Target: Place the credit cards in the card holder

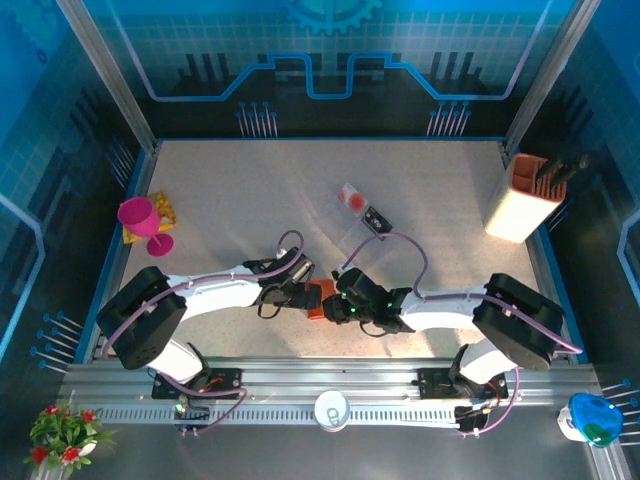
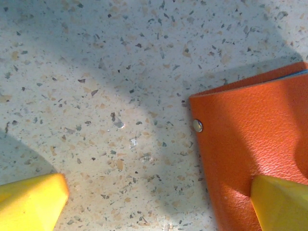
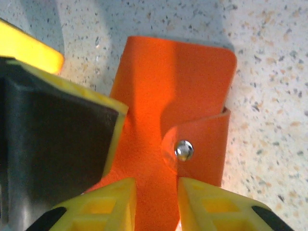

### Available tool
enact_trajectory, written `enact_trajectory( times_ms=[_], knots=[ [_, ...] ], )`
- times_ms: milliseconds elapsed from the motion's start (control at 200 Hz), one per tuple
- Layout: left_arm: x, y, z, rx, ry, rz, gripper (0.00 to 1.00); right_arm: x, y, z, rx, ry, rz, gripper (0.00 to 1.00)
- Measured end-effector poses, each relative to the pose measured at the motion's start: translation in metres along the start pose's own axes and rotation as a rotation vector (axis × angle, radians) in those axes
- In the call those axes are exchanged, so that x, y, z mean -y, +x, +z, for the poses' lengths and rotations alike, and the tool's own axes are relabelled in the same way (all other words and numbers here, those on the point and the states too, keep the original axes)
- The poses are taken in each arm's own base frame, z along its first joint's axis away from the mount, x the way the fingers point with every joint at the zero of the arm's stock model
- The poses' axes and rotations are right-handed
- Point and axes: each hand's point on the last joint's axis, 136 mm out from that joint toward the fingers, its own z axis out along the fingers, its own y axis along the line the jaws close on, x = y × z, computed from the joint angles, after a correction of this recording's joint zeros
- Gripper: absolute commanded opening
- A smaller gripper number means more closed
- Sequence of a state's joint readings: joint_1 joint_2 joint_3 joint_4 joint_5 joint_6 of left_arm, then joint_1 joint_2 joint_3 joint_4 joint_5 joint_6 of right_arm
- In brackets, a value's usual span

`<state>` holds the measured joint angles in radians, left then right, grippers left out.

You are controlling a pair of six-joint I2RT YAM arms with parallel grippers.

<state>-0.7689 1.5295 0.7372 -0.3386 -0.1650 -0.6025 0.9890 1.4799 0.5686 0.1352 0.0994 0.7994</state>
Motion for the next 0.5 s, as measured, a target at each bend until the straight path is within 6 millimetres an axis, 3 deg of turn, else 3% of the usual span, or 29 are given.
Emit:
enact_trajectory(
  times_ms=[300, 500],
  knots=[
    [0.002, -0.001, -0.004, -0.007, 0.004, 0.0, 0.99, 0.013, 0.009, -0.024, -0.033, 0.013, 0.018, 0.32],
    [0.005, -0.005, -0.018, -0.005, 0.022, -0.005, 0.99, 0.026, -0.01, -0.05, 0.033, 0.011, 0.07, 0.37]
  ],
)
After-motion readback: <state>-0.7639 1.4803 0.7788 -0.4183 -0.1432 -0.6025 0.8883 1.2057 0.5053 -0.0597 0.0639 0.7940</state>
